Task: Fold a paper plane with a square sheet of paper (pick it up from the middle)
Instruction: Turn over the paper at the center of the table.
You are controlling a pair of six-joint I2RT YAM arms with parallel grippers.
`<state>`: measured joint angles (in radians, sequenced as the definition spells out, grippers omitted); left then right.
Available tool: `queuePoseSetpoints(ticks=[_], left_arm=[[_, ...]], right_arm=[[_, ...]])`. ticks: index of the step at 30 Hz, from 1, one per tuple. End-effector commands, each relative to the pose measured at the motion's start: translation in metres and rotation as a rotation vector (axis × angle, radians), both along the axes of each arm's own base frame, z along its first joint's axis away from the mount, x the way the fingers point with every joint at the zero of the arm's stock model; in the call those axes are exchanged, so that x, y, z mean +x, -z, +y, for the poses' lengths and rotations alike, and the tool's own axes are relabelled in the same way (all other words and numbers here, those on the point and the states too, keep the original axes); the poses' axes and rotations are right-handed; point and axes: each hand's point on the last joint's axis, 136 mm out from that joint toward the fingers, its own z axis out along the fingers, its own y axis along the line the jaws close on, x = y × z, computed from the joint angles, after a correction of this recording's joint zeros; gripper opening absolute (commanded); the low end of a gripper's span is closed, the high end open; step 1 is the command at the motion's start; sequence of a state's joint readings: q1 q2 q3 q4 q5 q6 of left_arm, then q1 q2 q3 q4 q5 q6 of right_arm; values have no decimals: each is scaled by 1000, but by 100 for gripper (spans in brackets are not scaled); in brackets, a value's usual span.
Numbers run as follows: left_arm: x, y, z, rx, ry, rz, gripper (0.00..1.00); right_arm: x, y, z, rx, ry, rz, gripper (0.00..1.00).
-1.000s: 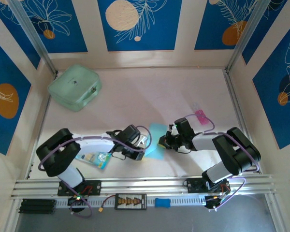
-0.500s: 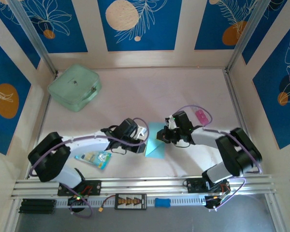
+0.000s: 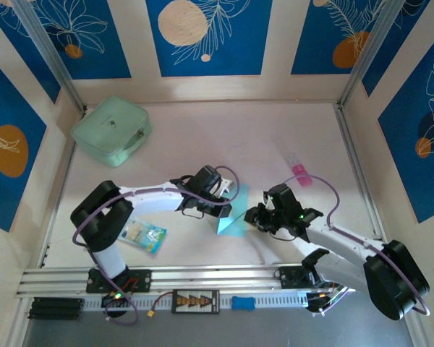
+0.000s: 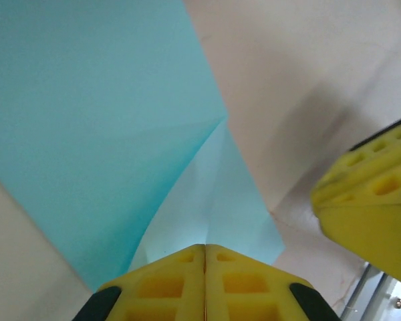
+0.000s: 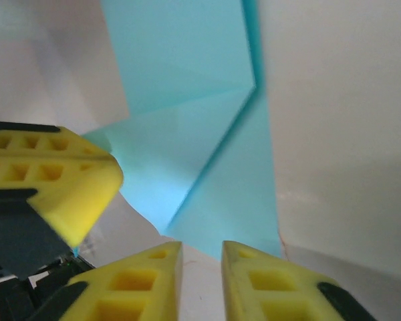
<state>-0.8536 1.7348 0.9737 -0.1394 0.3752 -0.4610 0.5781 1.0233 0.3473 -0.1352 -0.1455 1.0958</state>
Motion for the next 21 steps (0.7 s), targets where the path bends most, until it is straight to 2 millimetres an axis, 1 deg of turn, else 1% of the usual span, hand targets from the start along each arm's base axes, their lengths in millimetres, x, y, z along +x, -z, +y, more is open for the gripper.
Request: queuePoseSetpoints(ticks=[1,3,5,8,10,13,17,21], left_arm=[[5,20,10,69,3,-2,8],[2,32,12,85,8,20,8],[-2,39,15,91,8,35,7],[-5,47,20,108,3,42,6],[-7,51,21,114,6,50,6],[-8,53,22,116,0,56,6],[-7,53,22,119,0,59,5],[-8,52,23,122,-4,58,4]], right_arm=[[-13,17,-12,-73,47,80,29],[-16,19,-10,-65,39,93,30],[-17,14,-1,-37,20,79,34],[-16,10,6,-33,14,66,38],[-17,14,5,-53,23,78,39],[-20,21,3,-84,25,114,39],[-17,17,17,-41,-10,95,40],[-13,14,22,-35,-28,89,40]])
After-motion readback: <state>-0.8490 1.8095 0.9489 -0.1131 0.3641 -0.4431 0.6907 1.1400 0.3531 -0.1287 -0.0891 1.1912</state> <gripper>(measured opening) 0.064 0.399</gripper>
